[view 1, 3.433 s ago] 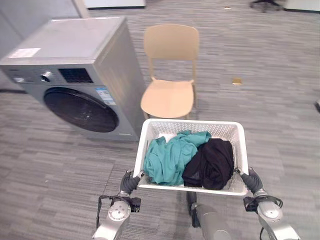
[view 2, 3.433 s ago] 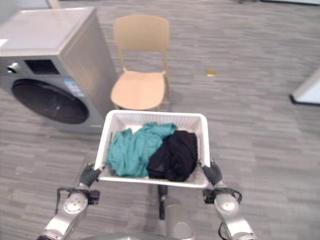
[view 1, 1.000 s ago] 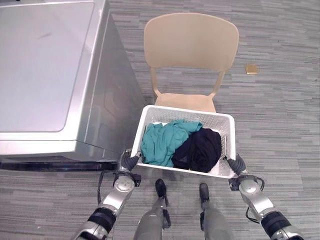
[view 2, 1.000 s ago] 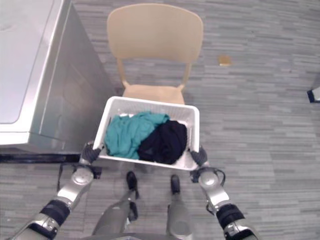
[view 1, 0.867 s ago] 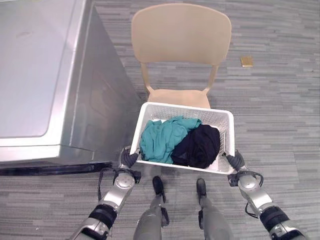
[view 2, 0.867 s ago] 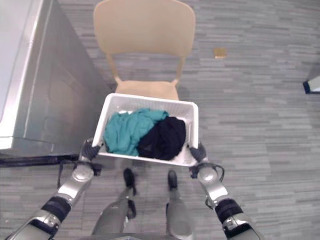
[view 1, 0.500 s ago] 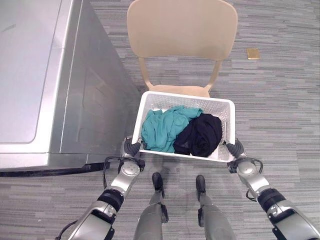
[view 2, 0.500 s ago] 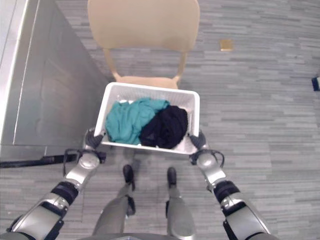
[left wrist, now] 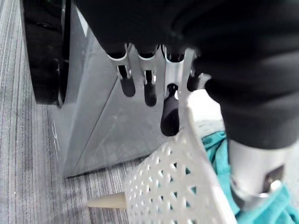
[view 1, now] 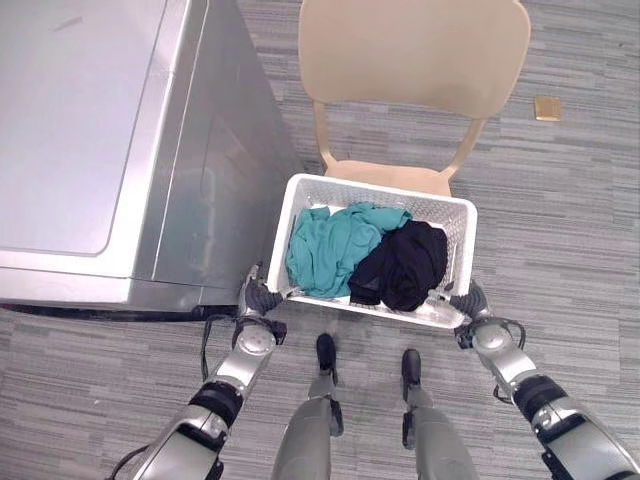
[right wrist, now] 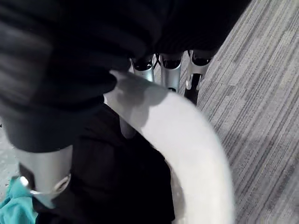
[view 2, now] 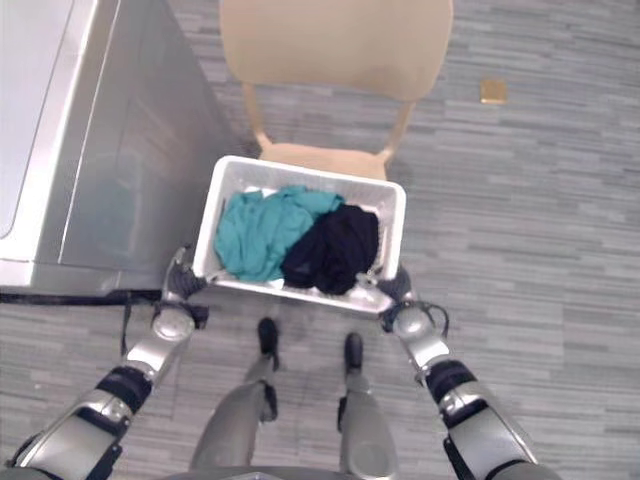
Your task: Grab the laundry basket,head to the washer,open it,put in the laundry and shut it.
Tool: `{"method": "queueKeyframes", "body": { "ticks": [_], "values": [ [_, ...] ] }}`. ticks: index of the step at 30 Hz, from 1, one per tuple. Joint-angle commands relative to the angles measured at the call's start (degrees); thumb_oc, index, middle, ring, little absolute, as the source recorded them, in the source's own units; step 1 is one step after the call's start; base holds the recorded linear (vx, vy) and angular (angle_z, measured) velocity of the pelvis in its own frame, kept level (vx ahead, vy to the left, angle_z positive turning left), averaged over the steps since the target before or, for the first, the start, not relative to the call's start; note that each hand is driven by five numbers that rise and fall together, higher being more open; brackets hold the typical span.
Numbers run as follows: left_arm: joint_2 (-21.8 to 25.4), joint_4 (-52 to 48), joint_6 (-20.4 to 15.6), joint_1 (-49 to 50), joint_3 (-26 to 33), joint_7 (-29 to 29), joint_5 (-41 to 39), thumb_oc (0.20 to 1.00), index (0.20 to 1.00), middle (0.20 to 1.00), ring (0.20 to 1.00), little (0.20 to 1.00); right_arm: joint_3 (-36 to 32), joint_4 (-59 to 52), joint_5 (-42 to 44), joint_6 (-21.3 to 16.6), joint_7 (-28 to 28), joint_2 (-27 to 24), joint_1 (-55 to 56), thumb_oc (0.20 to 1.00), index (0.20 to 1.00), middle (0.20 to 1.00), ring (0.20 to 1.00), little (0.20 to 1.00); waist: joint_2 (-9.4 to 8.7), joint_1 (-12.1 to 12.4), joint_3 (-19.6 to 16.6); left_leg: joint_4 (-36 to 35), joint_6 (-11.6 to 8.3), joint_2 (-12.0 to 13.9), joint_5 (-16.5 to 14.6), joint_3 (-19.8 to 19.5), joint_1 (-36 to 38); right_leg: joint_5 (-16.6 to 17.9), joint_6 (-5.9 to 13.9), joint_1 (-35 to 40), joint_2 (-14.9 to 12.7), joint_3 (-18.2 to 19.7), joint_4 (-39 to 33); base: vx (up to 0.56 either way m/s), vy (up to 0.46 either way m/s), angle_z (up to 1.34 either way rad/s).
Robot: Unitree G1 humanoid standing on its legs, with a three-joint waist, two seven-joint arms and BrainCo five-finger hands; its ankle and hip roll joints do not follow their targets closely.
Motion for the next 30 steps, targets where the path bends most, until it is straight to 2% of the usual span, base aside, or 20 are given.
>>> {"method": "queueKeyframes", "body": {
  "ticks": [1,5,9,14,23,27,30],
  "values": [
    [-3.00,-2.06,-3.63,-1.24,-0.71,-2.58,1.61,1.000,1.000,1.000,1.000,1.000,-0.57,-4.35,-1.88,-2.25,1.67,2.53,1.33,1.000,1.000,1.000,1.000,1.000,-1.93,-0.15,-1.84,7.17,-1.33,-0.79,-9.62,-0.43,-2.40,-6.81,-1.12,-4.13,2.43,1.51,5.82,0.00,0.000,0.00],
    [-1.43,-4.38,-4.05,1.07,1.33,-3.57,1.21,1.000,1.000,1.000,1.000,1.000,-2.73,-6.58,-2.70,-2.56,2.36,0.00,3.53,1.000,1.000,1.000,1.000,1.000,-2.24,-0.12,-2.06,6.62,-1.52,-0.47,-9.64,-0.48,-0.09,-7.08,-1.09,-1.61,2.70,1.40,4.97,0.02,-0.027,-0.02],
    [1.43,-9.32,-4.82,7.03,4.81,-6.42,0.31,1.000,1.000,1.000,1.000,1.000,-5.09,-10.00,-3.50,-2.99,5.89,-3.81,7.93,1.000,1.000,1.000,1.000,1.000,-2.23,0.14,-2.58,4.38,-1.79,-0.46,-9.06,-0.71,4.11,-7.22,-0.84,2.47,2.80,0.89,3.48,0.04,-0.055,0.00],
    [2.26,-11.23,-4.20,14.01,8.60,-9.02,-1.20,1.000,1.000,1.000,1.000,1.000,-7.72,-11.44,-3.88,-3.21,8.79,-5.52,13.10,1.000,1.000,1.000,1.000,1.000,-1.84,0.45,-3.36,2.32,-1.93,-0.54,-8.16,-0.86,7.12,-7.10,-0.58,5.57,2.56,-0.12,1.87,0.00,-0.038,0.06],
    [1.12,-1.36,-2.04,23.08,10.48,-13.85,3.06,1.000,1.000,1.000,1.000,1.000,-7.99,-4.54,-6.47,-2.88,13.32,-2.66,19.60,1.000,1.000,1.000,1.000,1.000,-1.18,0.70,-5.28,1.75,-1.85,-0.36,-8.60,-1.09,12.12,-8.13,-0.18,10.80,2.48,-1.29,1.75,-0.03,-0.013,0.08],
    [-0.10,4.40,-1.42,24.00,11.07,-14.10,4.36,1.000,1.000,1.000,1.000,1.000,-7.31,-1.24,-7.48,-2.85,13.75,-1.43,20.44,1.000,1.000,1.000,1.000,1.000,-1.06,0.91,-6.45,2.88,-1.88,-0.34,-9.54,-1.29,13.66,-8.87,-0.24,12.91,2.36,-1.64,1.99,0.00,0.000,0.00],
    [-0.93,8.94,-1.38,23.17,11.56,-13.04,4.13,1.000,1.000,1.000,1.000,1.000,-7.27,0.33,-6.70,-2.90,13.27,-0.47,20.49,1.000,1.000,1.000,1.000,1.000,-1.06,0.92,-5.97,5.75,-2.05,-0.36,-10.26,-2.13,13.06,-9.46,-0.84,13.67,2.41,-1.78,2.33,-0.06,-0.038,0.05]
  ]
}}
